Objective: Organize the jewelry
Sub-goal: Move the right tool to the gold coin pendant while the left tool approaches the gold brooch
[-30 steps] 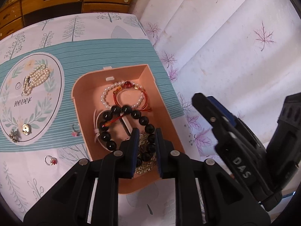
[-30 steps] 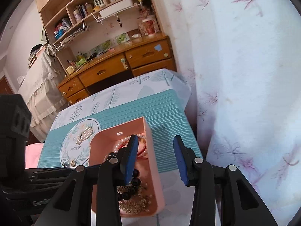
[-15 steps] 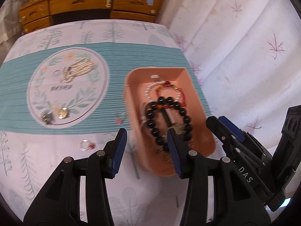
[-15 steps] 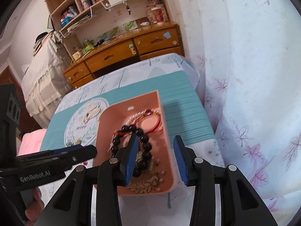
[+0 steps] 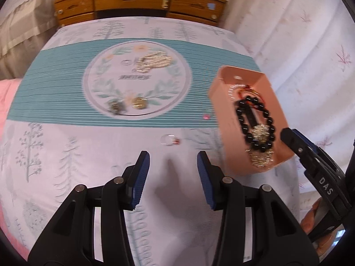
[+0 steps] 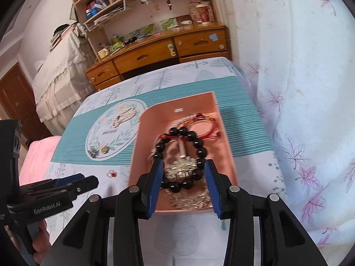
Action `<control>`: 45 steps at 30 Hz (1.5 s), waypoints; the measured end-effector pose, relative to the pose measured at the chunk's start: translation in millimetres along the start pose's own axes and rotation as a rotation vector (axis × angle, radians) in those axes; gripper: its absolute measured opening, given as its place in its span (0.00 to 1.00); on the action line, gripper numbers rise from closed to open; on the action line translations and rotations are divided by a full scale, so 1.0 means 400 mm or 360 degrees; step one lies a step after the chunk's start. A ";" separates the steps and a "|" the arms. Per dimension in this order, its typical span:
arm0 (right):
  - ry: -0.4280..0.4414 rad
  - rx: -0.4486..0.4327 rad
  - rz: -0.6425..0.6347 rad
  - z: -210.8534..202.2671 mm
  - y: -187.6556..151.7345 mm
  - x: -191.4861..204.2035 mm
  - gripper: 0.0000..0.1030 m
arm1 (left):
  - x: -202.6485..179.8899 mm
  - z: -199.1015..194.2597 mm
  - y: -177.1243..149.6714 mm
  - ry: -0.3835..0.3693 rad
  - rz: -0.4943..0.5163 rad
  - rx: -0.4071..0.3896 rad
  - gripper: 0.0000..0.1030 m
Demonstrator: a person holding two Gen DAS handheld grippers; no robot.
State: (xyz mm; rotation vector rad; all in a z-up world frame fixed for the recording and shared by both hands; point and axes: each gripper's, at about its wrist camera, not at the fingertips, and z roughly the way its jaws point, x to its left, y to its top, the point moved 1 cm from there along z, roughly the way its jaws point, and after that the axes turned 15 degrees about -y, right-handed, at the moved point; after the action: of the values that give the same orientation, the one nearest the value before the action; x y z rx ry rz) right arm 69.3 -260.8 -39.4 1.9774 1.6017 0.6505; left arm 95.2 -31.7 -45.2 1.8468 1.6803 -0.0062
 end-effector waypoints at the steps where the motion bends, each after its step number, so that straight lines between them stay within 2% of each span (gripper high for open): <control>1: 0.0009 0.0001 -0.0016 -0.001 -0.001 0.011 0.38 | 0.012 -0.007 0.000 0.0012 -0.0009 -0.0011 0.40; 7: 0.0106 0.0017 -0.0120 -0.007 0.009 0.078 0.38 | 0.094 -0.055 0.007 0.0126 -0.0025 -0.0087 0.40; 14: 0.0281 0.0040 -0.0256 -0.013 0.058 0.175 0.38 | 0.169 -0.069 0.019 0.0187 -0.0060 -0.0125 0.40; 18: 0.0342 0.0048 -0.0380 -0.001 0.098 0.264 0.38 | 0.198 -0.060 0.030 0.0199 -0.0057 -0.0113 0.40; 20: 0.0364 0.0079 -0.0447 0.017 0.116 0.308 0.38 | 0.208 -0.051 0.033 0.0191 -0.0041 -0.0089 0.40; 25: 0.0409 0.0258 -0.0570 0.115 0.148 0.428 0.38 | 0.239 -0.040 0.033 0.0207 -0.0064 -0.0059 0.40; 31: 0.0341 0.0458 -0.0704 0.235 0.151 0.541 0.38 | 0.282 -0.035 0.035 0.0206 -0.0115 -0.0033 0.40; 36: 0.0256 0.0556 -0.0799 0.307 0.130 0.600 0.38 | 0.306 -0.034 0.032 0.0177 -0.0148 -0.0017 0.40; 45: 0.0153 0.0530 -0.0927 0.330 0.133 0.649 0.38 | 0.340 -0.035 0.030 0.0125 -0.0222 -0.0006 0.40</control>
State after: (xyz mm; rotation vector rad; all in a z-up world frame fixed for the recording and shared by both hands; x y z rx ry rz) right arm 243.4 -27.1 -91.9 1.5653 2.3269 0.2601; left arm 125.5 96.3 -84.4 1.7439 1.8591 0.0111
